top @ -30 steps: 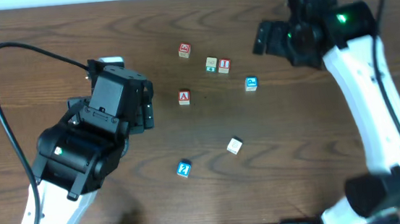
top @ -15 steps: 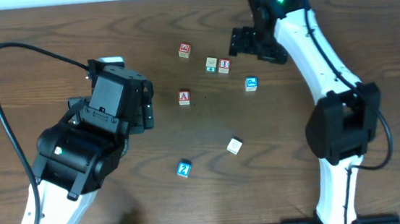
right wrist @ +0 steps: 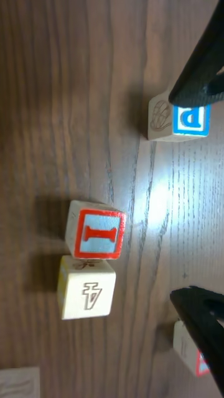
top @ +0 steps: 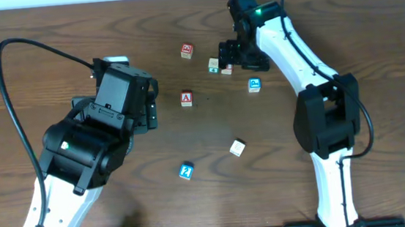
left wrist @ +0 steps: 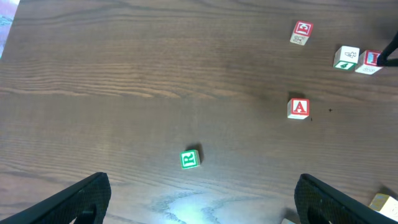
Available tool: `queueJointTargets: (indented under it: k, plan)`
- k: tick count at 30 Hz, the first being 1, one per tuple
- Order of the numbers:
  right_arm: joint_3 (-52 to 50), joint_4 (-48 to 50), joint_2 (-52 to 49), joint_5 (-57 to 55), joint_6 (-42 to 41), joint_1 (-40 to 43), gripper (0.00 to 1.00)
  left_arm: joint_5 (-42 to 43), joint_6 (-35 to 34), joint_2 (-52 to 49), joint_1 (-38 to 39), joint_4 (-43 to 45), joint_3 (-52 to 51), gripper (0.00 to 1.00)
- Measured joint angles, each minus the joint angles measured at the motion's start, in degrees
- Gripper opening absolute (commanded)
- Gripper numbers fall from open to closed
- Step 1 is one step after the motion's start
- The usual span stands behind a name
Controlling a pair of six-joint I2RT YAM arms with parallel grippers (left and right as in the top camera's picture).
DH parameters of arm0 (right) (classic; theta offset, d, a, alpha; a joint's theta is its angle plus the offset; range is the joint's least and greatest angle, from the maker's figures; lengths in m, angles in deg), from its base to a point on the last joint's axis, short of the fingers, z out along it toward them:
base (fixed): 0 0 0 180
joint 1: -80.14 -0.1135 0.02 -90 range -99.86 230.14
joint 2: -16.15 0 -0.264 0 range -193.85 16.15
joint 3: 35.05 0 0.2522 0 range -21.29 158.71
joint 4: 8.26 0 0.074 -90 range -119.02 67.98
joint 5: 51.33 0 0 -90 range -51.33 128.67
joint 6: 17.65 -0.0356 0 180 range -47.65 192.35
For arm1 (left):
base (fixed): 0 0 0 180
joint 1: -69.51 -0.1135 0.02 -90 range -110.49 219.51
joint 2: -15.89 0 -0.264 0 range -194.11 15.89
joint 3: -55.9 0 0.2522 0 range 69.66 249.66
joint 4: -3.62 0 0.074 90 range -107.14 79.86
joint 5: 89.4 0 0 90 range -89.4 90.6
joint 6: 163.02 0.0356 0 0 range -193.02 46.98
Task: Spell out Ai2
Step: 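Lower the right gripper and grasp the red I block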
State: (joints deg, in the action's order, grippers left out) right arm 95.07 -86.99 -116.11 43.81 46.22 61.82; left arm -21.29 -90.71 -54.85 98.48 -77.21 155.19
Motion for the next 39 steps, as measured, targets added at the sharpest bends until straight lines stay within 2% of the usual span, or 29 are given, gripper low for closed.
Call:
queueJointTargets:
  k: [6, 10, 39]
  plan:
    - [0.00, 0.42, -1.42, 0.00, 0.04, -0.13, 0.77, 0.00, 0.00, -0.02, 0.00, -0.02, 0.00, 0.95]
    - [0.00, 1.90, -1.92, -0.02, 0.13, -0.24, 0.69, 0.00, 0.02, -0.02, 0.00, -0.02, 0.00, 0.96]
    - [-0.74, 9.03, -2.14, -0.26, 0.24, -1.53, 0.68, 0.07, 0.02, -0.02, 0.00, -0.02, 0.00, 0.95]
